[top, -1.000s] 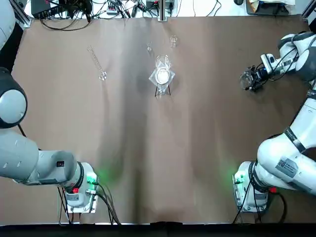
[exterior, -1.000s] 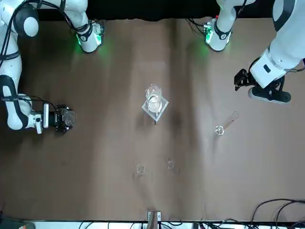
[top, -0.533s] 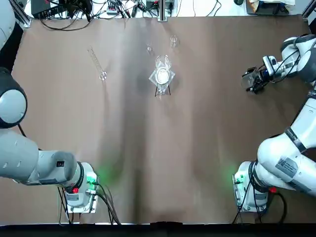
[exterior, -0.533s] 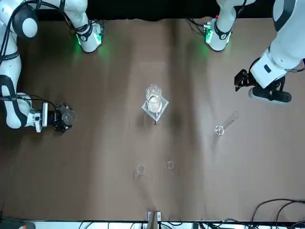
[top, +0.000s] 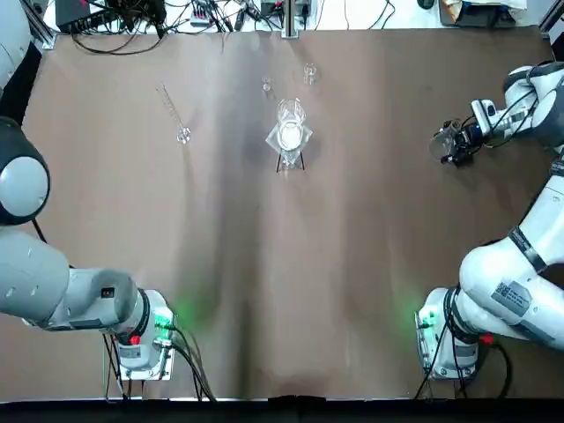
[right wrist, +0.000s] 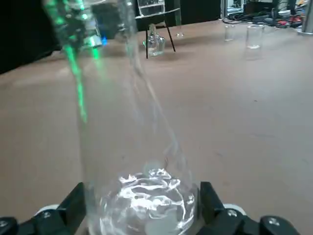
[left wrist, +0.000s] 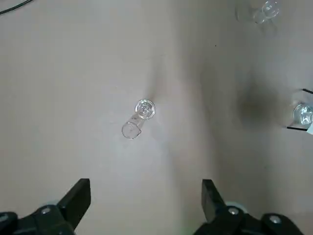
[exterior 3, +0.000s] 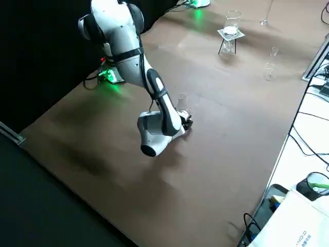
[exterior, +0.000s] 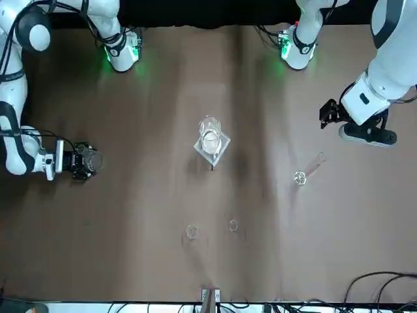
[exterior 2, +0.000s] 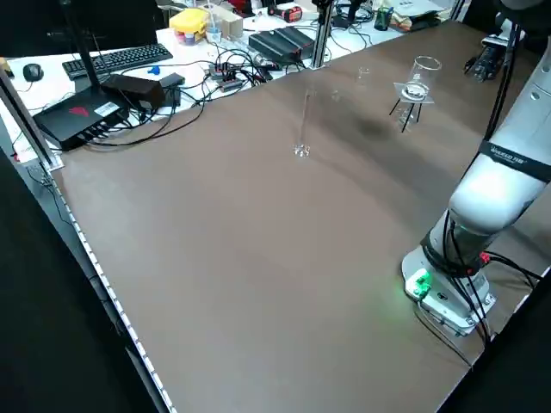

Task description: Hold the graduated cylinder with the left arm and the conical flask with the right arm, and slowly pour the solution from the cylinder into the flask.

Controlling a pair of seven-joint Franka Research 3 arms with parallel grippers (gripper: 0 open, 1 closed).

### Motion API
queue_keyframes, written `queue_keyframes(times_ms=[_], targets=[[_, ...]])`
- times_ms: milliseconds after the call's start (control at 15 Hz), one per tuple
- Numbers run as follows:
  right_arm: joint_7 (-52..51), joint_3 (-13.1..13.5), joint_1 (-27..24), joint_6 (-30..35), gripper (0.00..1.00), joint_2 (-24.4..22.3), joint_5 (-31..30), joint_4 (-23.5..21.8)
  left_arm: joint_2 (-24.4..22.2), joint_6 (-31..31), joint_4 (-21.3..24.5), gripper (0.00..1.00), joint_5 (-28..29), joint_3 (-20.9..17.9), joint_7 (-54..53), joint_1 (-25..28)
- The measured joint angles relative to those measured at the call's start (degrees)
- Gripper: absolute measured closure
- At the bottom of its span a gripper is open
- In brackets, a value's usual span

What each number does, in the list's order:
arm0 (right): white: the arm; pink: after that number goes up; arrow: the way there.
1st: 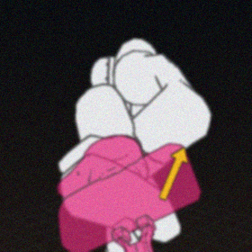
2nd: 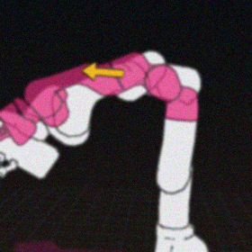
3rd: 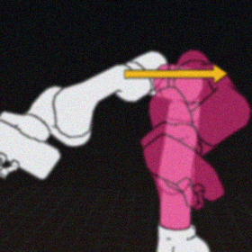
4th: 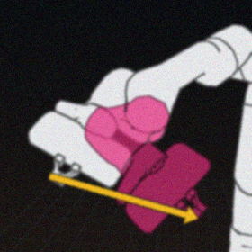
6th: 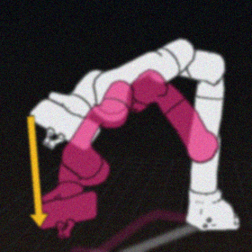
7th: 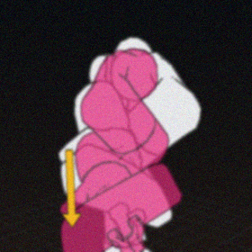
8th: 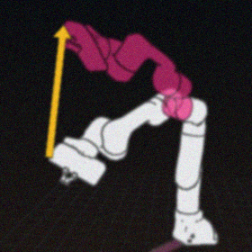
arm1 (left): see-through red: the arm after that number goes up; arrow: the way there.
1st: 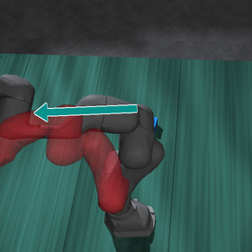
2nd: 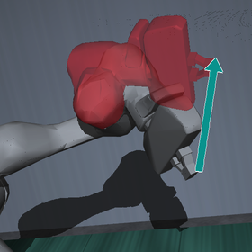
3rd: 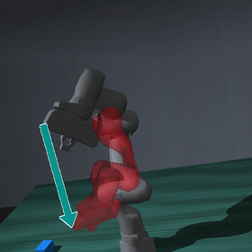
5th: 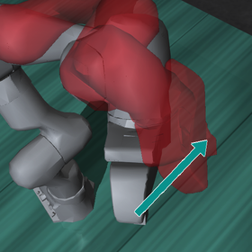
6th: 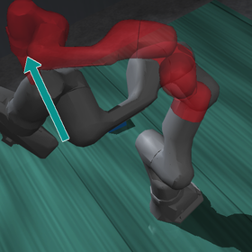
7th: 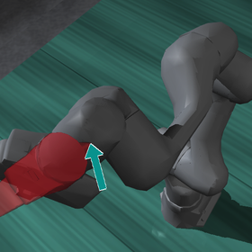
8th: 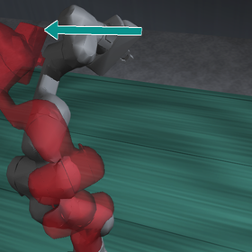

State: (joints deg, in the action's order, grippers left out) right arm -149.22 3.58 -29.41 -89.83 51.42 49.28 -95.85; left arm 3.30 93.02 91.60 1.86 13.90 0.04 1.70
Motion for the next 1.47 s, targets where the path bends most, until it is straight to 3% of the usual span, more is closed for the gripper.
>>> queue_keyframes(times_ms=[467, 667, 1067, 1133, 1467], targets=[[-0.4, 0.7, -8.3, -3.4, 0.00, 0.0, -2.9, 5.1, 0.0, 0.1, 0.0, 0.00, 0.0, 0.0, 0.0, 0.0], [5.7, 0.7, -9.0, -3.3, 0.00, -1.2, -6.5, 9.0, 0.0, 0.1, 0.0, 0.00, 0.0, 0.0, 0.0, 0.0], [23.1, 0.2, -4.7, -1.7, 0.01, -9.9, -11.5, 11.3, 0.0, 0.1, -0.1, 0.00, 0.0, 0.0, -0.2, 0.0], [30.2, 0.2, -2.6, -0.3, 0.01, -13.8, -13.0, 11.4, 0.0, 0.0, -0.1, 0.00, 0.0, 0.0, -0.4, 0.0], [51.8, -0.1, 5.5, 0.6, 0.01, -24.6, -22.4, 11.6, -0.2, 0.0, -0.1, 0.00, 0.0, 0.0, -0.2, 0.0]])
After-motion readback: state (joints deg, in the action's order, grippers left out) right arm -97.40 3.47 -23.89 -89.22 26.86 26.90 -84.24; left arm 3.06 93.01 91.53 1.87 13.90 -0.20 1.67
